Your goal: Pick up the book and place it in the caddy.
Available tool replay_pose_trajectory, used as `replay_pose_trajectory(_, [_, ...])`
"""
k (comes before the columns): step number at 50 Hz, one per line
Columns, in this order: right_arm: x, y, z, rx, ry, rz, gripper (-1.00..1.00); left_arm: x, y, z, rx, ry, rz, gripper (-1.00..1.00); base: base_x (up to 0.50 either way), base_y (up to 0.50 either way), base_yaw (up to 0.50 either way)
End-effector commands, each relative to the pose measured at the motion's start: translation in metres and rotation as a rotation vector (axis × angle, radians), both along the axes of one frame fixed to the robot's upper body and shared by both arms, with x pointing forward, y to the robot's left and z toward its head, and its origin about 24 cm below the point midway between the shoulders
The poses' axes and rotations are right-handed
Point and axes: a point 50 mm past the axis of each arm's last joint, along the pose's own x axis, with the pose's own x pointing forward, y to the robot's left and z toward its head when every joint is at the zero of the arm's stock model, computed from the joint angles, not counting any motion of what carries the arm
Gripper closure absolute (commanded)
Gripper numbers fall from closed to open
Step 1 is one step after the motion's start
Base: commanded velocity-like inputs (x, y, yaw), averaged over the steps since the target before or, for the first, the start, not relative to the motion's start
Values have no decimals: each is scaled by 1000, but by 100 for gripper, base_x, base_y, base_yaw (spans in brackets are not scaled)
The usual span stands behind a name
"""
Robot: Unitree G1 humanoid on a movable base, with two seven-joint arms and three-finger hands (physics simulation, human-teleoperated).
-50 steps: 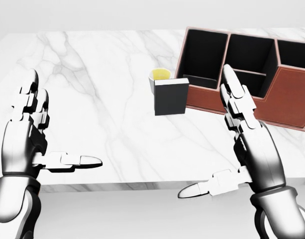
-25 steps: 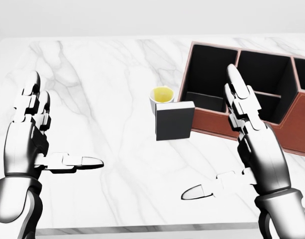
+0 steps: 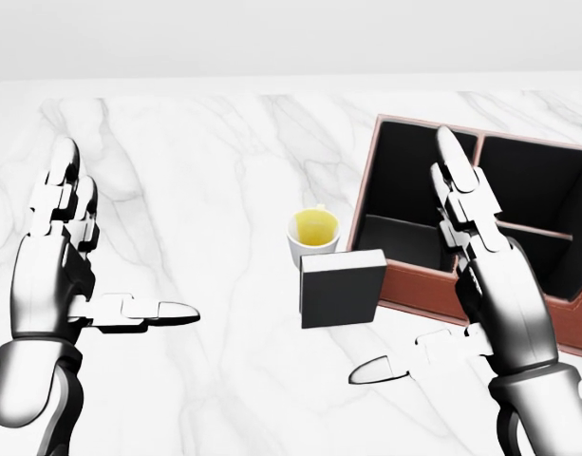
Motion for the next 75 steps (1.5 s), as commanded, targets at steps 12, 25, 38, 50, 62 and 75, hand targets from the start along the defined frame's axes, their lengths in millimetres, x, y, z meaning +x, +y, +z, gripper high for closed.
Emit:
replay_pose_trajectory(12, [2,0,-8,-2,34,-8,-100,1,0,-3,-2,14,7,-100,36,0,0])
replay_pose_trajectory(25, [-3,3,-11,-86,50,-28,-100,1,0,-5,-3,19,7,-100,16,0,0])
replay_pose_trajectory(38, [6,2,-22,-369,65,-171,-100,-1,0,-5,-3,19,5,-100,0,0,0])
replay_pose_trajectory(50, [25,13,-27,-725,-27,-257,-100,0,0,-5,-5,21,4,-100,0,0,0])
replay_pose_trajectory(62, [39,26,-35,-934,-24,-264,-100,4,1,-10,-10,43,5,-100,0,0,0])
replay_pose_trajectory(75, [43,39,-47,-1053,-25,-259,-100,4,4,-14,-23,61,6,-100,0,0,0])
